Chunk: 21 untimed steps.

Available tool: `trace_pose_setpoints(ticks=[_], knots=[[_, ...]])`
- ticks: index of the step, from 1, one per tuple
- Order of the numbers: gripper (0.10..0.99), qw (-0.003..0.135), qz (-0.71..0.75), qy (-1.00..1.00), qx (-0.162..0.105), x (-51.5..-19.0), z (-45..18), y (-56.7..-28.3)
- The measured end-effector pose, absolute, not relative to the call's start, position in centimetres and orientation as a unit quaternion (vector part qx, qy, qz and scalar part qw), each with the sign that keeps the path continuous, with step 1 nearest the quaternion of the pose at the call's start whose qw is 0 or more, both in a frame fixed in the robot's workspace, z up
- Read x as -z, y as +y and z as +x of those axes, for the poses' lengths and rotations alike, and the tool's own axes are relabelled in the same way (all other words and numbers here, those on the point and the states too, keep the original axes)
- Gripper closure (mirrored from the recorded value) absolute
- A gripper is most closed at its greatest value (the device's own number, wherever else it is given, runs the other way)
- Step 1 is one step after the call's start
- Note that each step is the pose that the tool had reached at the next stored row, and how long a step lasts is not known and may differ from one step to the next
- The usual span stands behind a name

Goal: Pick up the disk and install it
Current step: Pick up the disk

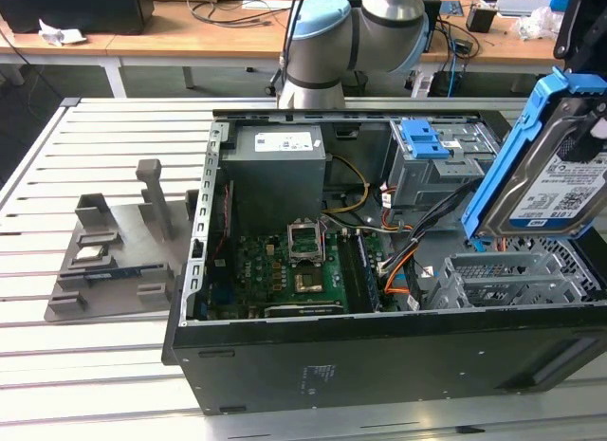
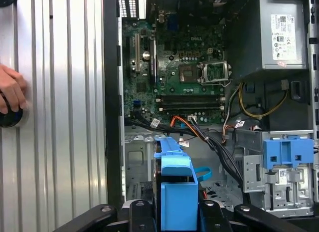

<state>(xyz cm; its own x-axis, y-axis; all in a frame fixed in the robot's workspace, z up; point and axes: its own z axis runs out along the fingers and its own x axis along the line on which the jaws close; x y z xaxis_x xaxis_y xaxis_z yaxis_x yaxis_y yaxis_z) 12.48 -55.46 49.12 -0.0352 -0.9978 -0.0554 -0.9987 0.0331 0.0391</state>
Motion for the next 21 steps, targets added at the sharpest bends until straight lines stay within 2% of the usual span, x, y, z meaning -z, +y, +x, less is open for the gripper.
trace_pose_setpoints(ticks=[21], knots=[[0.722,0.005,-0.695,0.719,-0.032,-46.9,13.6,-55.2]])
